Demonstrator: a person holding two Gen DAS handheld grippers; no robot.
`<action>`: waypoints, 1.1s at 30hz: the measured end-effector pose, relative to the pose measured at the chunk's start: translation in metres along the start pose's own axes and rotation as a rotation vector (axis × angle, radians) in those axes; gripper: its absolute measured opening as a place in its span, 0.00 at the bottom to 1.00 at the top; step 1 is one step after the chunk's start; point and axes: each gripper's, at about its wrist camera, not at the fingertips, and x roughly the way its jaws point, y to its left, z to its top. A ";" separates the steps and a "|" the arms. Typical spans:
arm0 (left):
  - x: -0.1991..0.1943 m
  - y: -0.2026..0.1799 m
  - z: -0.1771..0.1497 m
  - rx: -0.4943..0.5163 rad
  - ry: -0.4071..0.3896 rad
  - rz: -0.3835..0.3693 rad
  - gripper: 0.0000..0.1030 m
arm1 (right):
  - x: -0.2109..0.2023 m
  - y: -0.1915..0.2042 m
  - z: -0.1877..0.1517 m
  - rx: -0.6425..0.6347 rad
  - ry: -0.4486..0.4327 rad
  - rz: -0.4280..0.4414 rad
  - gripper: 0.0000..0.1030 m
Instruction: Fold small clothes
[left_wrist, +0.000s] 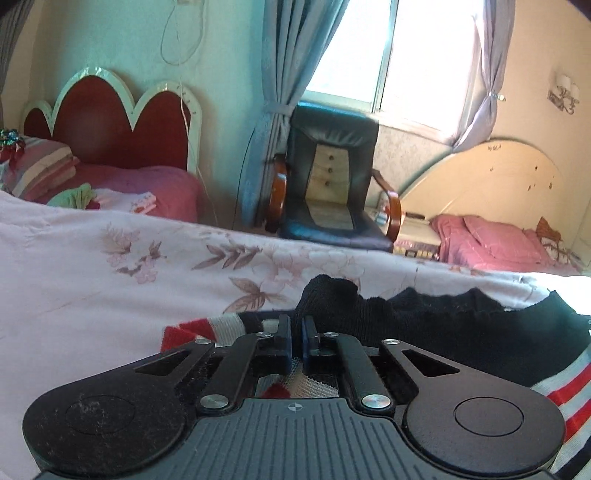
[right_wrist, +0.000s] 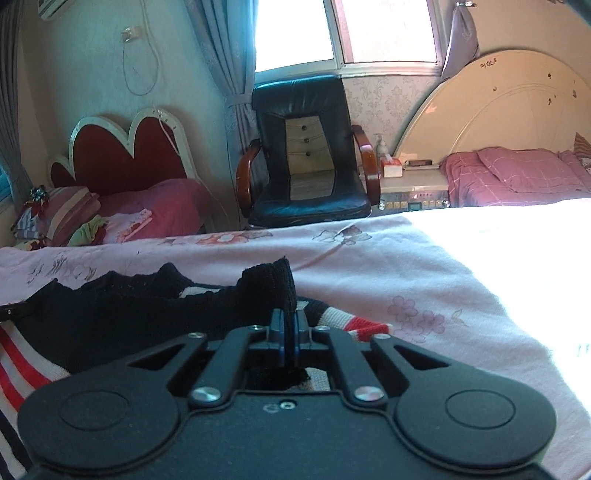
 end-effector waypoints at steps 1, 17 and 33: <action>0.001 -0.002 0.001 0.018 -0.008 0.018 0.05 | -0.002 -0.002 0.002 0.001 -0.018 -0.004 0.05; 0.021 -0.053 0.014 -0.028 0.086 -0.131 0.55 | 0.009 0.037 0.013 -0.077 0.057 0.110 0.29; 0.016 -0.027 -0.014 0.172 0.115 -0.006 0.61 | 0.000 0.004 -0.010 -0.082 0.106 -0.044 0.40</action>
